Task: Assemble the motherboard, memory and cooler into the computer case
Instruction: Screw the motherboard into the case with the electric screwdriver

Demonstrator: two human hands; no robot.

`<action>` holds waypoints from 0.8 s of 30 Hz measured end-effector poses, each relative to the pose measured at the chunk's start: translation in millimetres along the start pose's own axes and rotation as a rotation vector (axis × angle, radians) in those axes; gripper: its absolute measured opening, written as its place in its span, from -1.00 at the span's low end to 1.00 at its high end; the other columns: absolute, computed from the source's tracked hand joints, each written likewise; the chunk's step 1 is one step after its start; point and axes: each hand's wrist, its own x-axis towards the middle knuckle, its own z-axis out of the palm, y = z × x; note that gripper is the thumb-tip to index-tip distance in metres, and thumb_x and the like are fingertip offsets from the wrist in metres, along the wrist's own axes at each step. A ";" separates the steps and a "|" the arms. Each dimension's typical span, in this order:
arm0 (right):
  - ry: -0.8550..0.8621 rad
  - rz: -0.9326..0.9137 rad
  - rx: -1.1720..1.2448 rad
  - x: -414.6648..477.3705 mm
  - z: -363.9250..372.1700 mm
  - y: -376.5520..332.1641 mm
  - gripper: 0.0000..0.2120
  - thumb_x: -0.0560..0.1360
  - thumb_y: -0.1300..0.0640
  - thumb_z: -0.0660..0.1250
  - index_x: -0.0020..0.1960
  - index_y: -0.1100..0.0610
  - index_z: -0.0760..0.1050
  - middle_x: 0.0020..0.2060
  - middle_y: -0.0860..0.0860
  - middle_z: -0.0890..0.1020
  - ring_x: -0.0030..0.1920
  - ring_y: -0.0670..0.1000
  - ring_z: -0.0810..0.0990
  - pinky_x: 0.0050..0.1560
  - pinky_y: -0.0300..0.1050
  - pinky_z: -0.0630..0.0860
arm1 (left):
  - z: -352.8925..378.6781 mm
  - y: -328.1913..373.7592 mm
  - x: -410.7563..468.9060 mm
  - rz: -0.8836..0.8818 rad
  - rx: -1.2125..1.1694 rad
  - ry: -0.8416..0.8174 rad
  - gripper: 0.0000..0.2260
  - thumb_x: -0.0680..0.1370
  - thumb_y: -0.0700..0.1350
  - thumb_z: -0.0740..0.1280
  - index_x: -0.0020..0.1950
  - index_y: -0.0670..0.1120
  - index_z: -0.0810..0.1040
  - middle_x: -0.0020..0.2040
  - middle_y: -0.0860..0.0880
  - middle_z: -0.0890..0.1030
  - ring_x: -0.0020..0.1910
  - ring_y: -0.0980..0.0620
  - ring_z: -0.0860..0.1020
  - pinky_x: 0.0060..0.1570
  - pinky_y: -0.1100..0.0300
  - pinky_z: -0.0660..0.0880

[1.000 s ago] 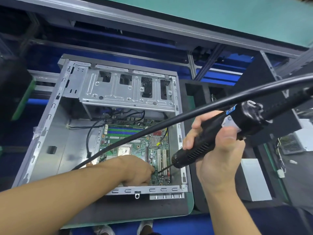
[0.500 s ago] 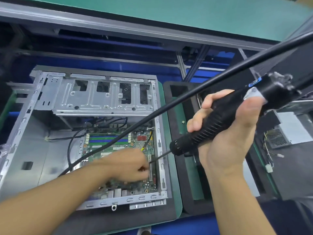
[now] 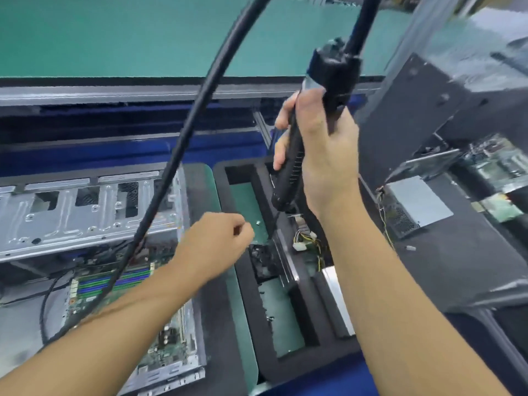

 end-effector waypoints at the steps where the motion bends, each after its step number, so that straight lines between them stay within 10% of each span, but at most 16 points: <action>1: -0.037 0.030 -0.027 1.7 -8.4 6.3 -0.57 0.46 -0.20 0.34 -0.05 0.20 0.45 -0.27 0.11 0.54 -0.48 0.15 0.47 -0.40 -0.03 0.45 | 9.2 4.2 6.0 -0.052 0.083 -0.125 -0.68 0.54 0.04 0.17 -0.33 -0.09 0.44 -0.41 0.00 0.49 -0.33 -0.09 0.50 -0.37 0.17 0.40; 10: -0.173 0.161 -0.054 -3.8 -52.0 43.1 -0.74 0.46 -0.16 0.36 -0.14 0.03 0.46 -0.23 0.30 0.52 -0.47 0.05 0.53 -0.35 -0.11 0.49 | 135.2 7.3 18.4 0.040 0.366 -0.851 -0.75 0.54 -0.23 0.28 0.09 0.02 0.67 0.14 -0.02 0.65 0.08 -0.05 0.62 0.12 0.07 0.56; 16: -0.141 0.160 -0.007 -4.4 -78.6 53.7 -0.77 0.44 -0.12 0.37 -0.17 0.03 0.45 -0.23 0.32 0.51 -0.48 0.07 0.53 -0.40 -0.09 0.49 | 205.7 -2.3 -4.5 0.356 0.865 -0.877 -0.92 0.55 -0.15 0.32 0.00 0.01 0.57 0.04 -0.04 0.65 0.01 -0.06 0.58 -0.05 0.11 0.24; 20: -0.131 0.146 0.015 -5.4 -92.1 61.2 -0.84 0.54 0.02 0.38 -0.16 0.03 0.46 -0.23 0.33 0.50 -0.47 0.07 0.53 -0.40 -0.10 0.51 | 233.8 -6.5 -13.6 0.261 0.928 -0.838 -0.81 0.49 -0.29 0.27 -0.15 0.02 0.46 -0.05 -0.02 0.66 -0.07 -0.04 0.56 -0.06 0.13 0.14; 24: -0.125 0.164 -0.003 -6.2 -97.8 66.2 -0.83 0.56 0.06 0.36 -0.14 0.10 0.46 -0.24 0.32 0.52 -0.46 0.08 0.55 -0.38 -0.11 0.51 | 251.9 -10.9 -11.6 0.188 0.984 -0.858 -0.73 0.55 -0.17 0.25 0.23 -0.01 0.55 0.24 -0.05 0.55 0.21 -0.05 0.50 0.19 0.10 0.25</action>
